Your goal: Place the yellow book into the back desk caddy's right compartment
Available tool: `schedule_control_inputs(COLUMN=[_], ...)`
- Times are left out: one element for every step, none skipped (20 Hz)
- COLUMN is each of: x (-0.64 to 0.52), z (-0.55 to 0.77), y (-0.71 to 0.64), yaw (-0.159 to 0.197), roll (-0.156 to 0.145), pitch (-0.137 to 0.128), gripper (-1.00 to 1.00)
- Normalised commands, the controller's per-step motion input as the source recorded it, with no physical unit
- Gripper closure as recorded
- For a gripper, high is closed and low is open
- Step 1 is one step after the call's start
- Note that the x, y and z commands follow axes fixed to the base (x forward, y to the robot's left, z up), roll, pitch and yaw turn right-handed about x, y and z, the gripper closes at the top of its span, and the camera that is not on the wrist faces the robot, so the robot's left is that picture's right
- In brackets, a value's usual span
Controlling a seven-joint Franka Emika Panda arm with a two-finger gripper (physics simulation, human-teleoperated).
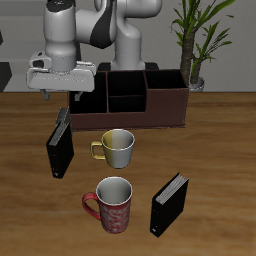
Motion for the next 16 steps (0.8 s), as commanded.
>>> schedule_control_inputs(x=[0.04,0.12,0.04,0.08,0.10,0.00,0.00,0.31,0.07,0.07,-0.02,0.00,0.12,0.00,0.00,0.23], z=[-0.09,-0.14,-0.11,-0.13,-0.10,0.00,0.00,-0.20,-0.11,-0.13,-0.13,0.00,-0.19,0.00,0.00,-0.67], y=[-0.10,-0.04,-0.23,-0.25,-0.06,0.00,0.00,-0.22,-0.15,-0.20,-0.17,0.00,0.09,0.00,0.00,-0.11], yaw=[-0.031,-0.007,-0.062,-0.051,0.006,0.000,0.000,-0.048,-0.003,-0.015,-0.028,0.000,0.016,0.000,0.000,0.035], roll=[-0.056,0.030,-0.022,-0.062,-0.022,0.000,0.000,-0.071,-0.025,-0.039,-0.014,0.000,-0.006,0.000,0.000,-0.062], pitch=[-0.004,0.025,0.014,0.027,0.012,0.000,0.000,0.009,0.009,0.010,0.005,0.000,0.022,0.000,0.000,0.088], gripper=[-1.00,-1.00,-1.00,-1.00,-1.00,-1.00,-1.00,-1.00,-1.00,-1.00,-1.00,-1.00,-1.00,-1.00,-1.00,-1.00])
